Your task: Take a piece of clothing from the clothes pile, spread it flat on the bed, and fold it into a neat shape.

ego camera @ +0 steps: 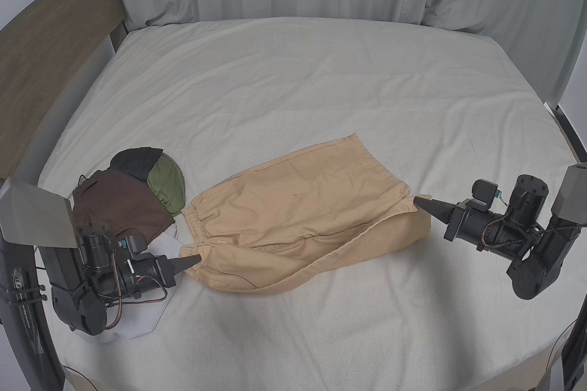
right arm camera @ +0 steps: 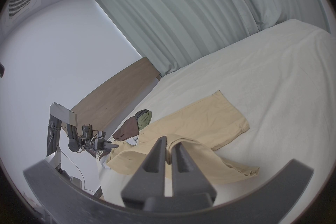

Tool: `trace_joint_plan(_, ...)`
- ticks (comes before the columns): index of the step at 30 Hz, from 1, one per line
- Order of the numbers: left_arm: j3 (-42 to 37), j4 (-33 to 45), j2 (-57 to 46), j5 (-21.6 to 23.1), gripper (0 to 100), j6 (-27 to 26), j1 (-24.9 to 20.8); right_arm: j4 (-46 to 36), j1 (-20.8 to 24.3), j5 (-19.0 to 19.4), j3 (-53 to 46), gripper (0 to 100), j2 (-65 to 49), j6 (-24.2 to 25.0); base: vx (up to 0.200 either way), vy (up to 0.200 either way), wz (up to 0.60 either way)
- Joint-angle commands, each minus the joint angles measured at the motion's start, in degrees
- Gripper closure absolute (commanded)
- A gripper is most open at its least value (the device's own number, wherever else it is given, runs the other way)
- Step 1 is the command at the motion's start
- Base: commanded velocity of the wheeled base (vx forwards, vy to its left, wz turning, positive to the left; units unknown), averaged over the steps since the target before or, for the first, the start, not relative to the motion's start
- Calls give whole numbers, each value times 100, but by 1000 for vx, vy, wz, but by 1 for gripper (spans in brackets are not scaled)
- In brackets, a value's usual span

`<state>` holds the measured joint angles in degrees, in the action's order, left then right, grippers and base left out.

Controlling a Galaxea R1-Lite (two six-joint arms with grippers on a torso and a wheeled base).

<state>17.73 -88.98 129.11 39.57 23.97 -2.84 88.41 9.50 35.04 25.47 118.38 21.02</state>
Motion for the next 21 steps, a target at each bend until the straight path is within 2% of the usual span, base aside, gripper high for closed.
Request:
trace_joint_plan(1, 3, -5, -9, -2, 100, 3, 3, 1, 0, 3, 46, 100, 1, -1, 0, 0, 0)
trace_joint_plan(21, 100, -5, -53, -2, 100, 170, 12, 1, -27, -6, 591, 100, 1, 148, 0, 0, 0)
